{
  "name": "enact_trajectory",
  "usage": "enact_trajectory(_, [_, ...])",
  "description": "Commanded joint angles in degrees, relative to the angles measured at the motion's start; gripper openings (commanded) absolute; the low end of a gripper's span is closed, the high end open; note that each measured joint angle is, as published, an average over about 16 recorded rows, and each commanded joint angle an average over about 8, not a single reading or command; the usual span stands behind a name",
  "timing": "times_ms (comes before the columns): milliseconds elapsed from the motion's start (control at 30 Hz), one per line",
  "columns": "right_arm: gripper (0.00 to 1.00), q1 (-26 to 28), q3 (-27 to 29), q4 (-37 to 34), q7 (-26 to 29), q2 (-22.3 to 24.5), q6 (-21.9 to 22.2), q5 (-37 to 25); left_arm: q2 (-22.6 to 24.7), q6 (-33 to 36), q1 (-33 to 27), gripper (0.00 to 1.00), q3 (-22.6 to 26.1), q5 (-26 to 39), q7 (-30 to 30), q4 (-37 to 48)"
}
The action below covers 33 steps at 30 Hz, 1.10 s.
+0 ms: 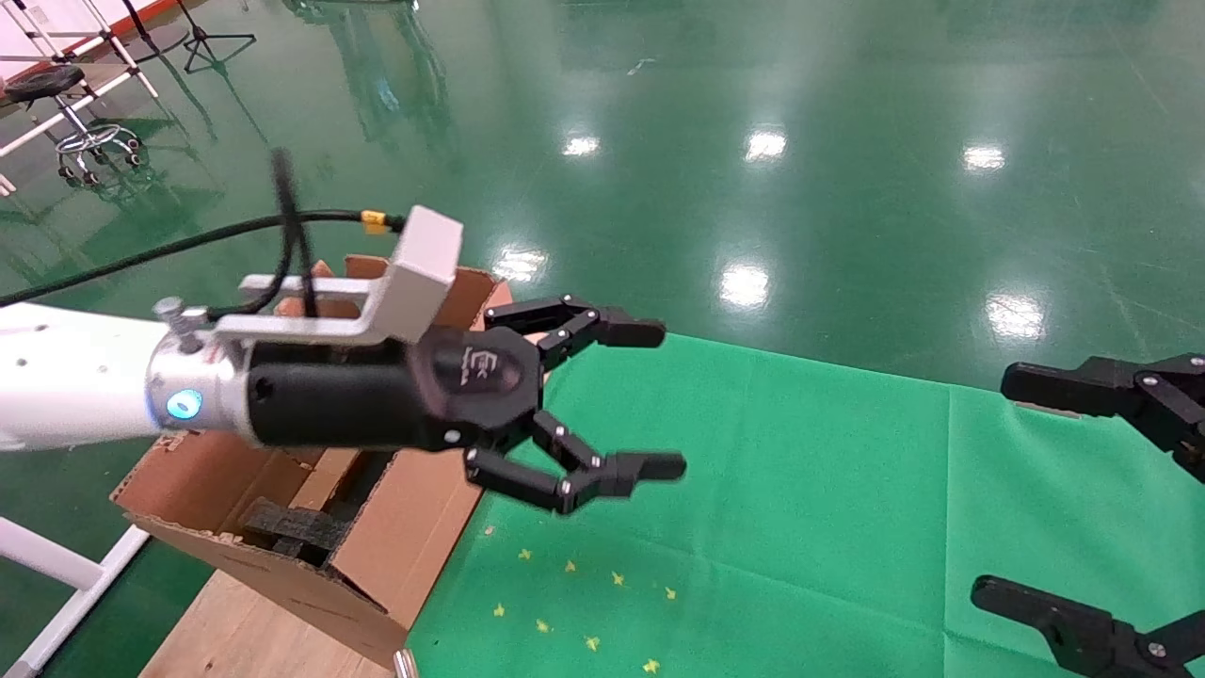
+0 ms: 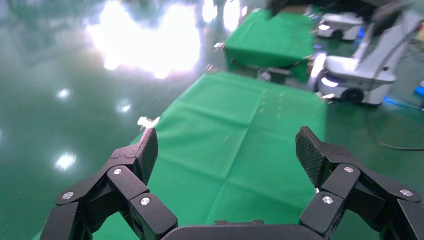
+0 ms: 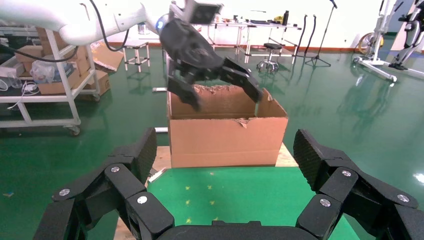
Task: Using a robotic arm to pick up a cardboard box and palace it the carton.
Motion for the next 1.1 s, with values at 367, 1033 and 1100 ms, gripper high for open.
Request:
enact_trajectory(367, [1.00,0.0,0.0,0.0,0.0,0.0,0.0,0.0,-1.3,2.3,8.0,1.00,-7.4,-7.8,4.6,-8.8])
enact_trajectory(1033, [1.00,0.0,0.0,0.0,0.0,0.0,0.0,0.0,-1.2,2.0,7.2,1.00,-6.6,-7.0,4.3,-7.9])
enact_trajectory(1100, [1.00,0.0,0.0,0.0,0.0,0.0,0.0,0.0,-1.2,2.0,7.2,1.00,-6.6,-7.0,4.3,-7.9])
